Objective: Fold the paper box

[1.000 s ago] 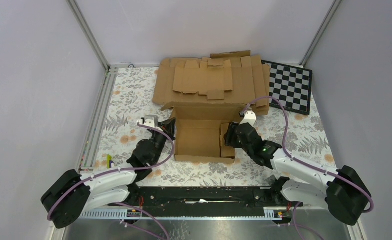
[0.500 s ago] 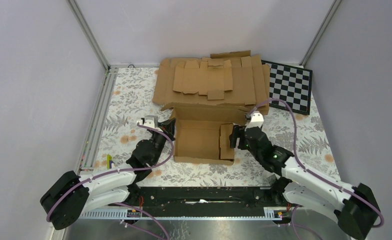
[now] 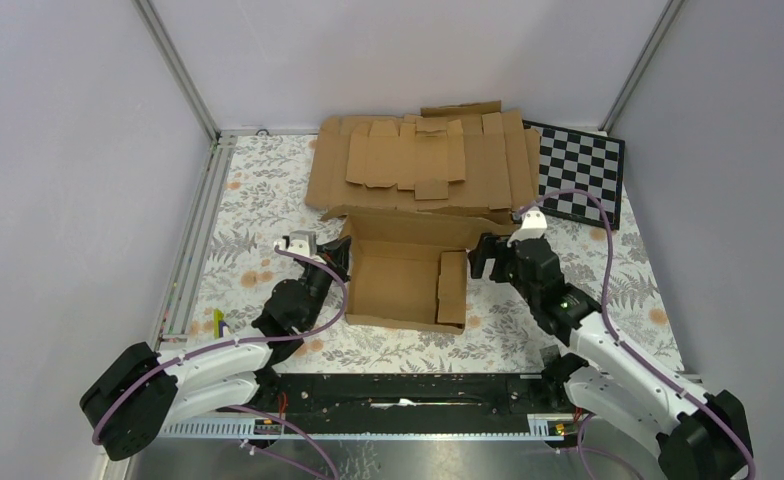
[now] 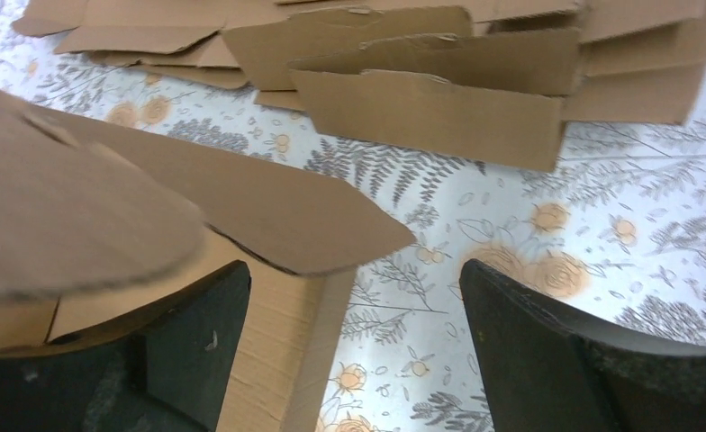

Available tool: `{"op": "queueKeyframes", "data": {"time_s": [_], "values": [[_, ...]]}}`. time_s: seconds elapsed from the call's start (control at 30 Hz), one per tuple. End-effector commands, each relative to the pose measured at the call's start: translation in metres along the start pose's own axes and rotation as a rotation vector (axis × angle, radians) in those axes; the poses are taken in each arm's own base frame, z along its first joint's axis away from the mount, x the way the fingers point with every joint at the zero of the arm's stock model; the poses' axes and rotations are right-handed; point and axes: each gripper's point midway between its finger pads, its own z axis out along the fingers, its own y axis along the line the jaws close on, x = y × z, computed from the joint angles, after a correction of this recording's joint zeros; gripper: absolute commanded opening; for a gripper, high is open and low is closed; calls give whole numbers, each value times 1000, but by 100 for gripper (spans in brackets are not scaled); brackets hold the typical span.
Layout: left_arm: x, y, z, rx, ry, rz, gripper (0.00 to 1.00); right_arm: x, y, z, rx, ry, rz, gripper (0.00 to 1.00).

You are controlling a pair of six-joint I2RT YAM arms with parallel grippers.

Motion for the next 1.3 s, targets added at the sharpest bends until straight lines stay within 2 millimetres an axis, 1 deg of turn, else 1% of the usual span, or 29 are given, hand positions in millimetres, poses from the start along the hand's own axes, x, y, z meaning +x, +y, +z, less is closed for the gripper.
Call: {"op": "queueKeyframes", "data": {"time_s": [0.0,0.17,0.23,0.3,0.53,0.67,0.7,0.77,0.83,0.93,0.97,1.0,1.03,1.07,1.1,1.17,1.2,1.27], "values": [[15,1,-5,17,53,28,0,-35,38,4,-153,-55,28,89],[14,1,-5,17,51,33,0,-38,64,4,-256,-25,138,61],[14,0,-4,17,54,35,0,-38,68,5,-269,-10,176,53],[14,0,-4,20,53,34,0,-36,75,5,-295,16,204,49],[15,-3,-3,29,62,34,0,-43,84,6,-305,41,305,46],[13,-5,-2,35,63,30,0,-47,81,8,-249,70,341,44],[13,-6,-2,35,64,31,0,-51,79,10,-223,66,355,43],[12,-7,-1,36,66,27,0,-46,75,12,-185,95,376,42],[9,-9,0,40,69,21,0,-44,76,13,-183,106,386,40],[7,-12,2,45,75,26,0,-38,72,15,-170,112,356,38],[7,-12,2,45,78,30,0,-34,68,15,-160,117,335,38],[7,-12,3,44,78,33,0,-32,66,14,-157,120,304,40],[7,-12,3,42,77,34,0,-30,64,12,-160,124,264,45],[7,-11,3,39,77,35,0,-28,63,9,-172,130,216,51],[7,-11,3,38,77,36,0,-26,61,5,-182,132,164,60],[5,-12,4,37,74,35,0,-24,49,1,-157,114,75,73],[4,-12,4,35,75,35,0,-24,41,-1,-129,96,47,78],[3,-11,5,23,73,37,0,-20,26,-2,-84,61,2,83]]}}
